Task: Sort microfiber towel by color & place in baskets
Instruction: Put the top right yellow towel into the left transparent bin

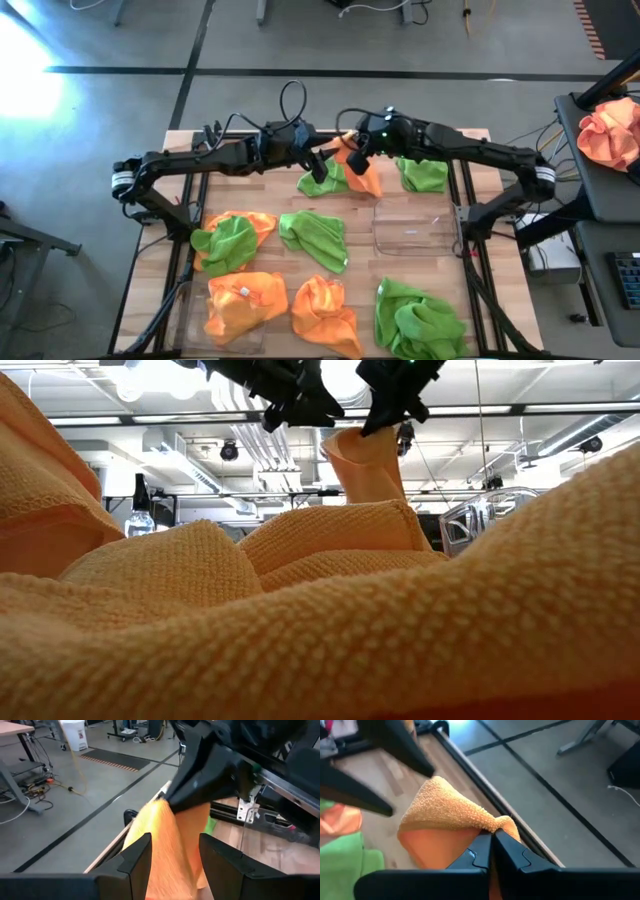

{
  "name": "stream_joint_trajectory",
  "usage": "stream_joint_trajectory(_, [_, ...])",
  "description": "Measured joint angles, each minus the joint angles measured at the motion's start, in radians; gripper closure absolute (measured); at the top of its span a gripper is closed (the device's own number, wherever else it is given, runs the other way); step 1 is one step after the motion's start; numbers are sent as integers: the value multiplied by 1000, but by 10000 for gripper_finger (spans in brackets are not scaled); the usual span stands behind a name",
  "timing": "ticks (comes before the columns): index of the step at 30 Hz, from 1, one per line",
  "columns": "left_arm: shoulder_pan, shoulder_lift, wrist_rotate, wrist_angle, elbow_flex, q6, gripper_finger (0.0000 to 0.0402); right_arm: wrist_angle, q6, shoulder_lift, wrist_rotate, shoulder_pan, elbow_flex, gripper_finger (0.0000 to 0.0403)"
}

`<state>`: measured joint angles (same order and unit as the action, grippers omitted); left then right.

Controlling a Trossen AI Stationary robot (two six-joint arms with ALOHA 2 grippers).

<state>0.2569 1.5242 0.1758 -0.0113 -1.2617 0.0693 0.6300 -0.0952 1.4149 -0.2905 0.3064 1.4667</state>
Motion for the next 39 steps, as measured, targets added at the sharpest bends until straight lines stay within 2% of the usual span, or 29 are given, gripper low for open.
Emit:
stream_joint_trajectory(5, [2, 0, 1, -17, 0, -18, 253, 45, 22, 28, 1, -26, 52, 394])
stream_joint_trajectory(12, [13, 0, 7, -32, 9, -24, 253, 45, 18, -5, 1, -38, 83, 394])
stream_joint_trajectory(39, [20, 1, -2, -16, 7, -8, 260, 30, 18, 2, 3, -80, 93, 394])
